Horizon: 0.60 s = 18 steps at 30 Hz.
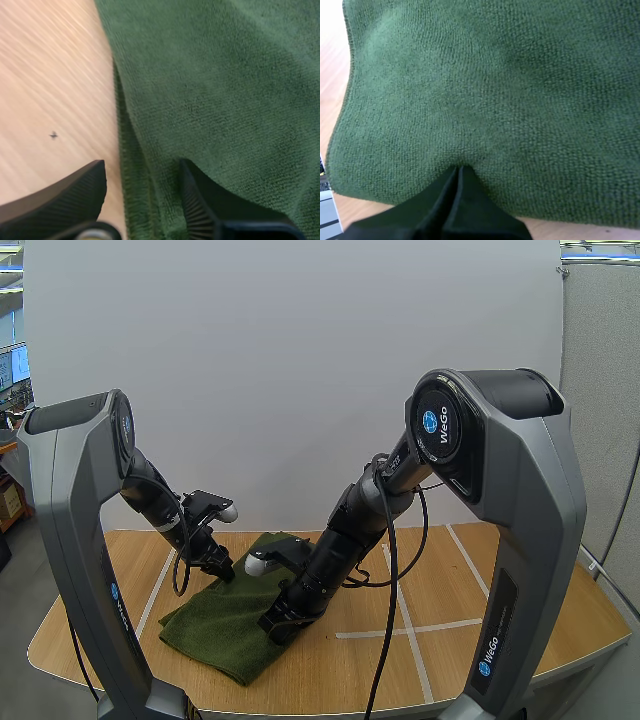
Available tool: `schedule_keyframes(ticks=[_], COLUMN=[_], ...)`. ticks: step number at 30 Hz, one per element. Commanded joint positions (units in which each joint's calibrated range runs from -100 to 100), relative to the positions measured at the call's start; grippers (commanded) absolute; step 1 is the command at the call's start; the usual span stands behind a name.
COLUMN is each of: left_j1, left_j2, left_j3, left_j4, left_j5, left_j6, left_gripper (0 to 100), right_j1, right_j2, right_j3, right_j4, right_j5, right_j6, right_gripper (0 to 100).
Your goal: Fold the towel
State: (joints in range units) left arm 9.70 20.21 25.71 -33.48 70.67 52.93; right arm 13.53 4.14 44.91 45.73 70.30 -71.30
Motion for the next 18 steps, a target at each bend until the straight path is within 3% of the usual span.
schedule_keyframes(ticks=[1, 5, 11, 18], left_j1=[-0.32, -0.41, -0.41, -0.41], left_j2=[1.48, 1.48, 1.48, 1.21], left_j3=[-0.36, -0.36, -0.36, -0.36], left_j4=[-2.99, -5.44, -5.10, -4.65], left_j5=[5.36, 7.42, 6.57, 8.56], left_j6=[1.29, 2.46, 2.52, 2.52], left_gripper=[72, 72, 61, 61], right_j1=[0.08, 0.08, 0.08, 0.08], right_j2=[0.06, 0.06, 0.06, 0.06], right_j3=[0.32, 0.32, 0.32, 0.32], right_j4=[0.60, 0.60, 0.49, -0.12], right_j5=[0.36, 0.36, 0.96, 0.96], right_j6=[-0.72, -0.72, -0.72, -0.72], right_gripper=[0, 0, 0, 0])
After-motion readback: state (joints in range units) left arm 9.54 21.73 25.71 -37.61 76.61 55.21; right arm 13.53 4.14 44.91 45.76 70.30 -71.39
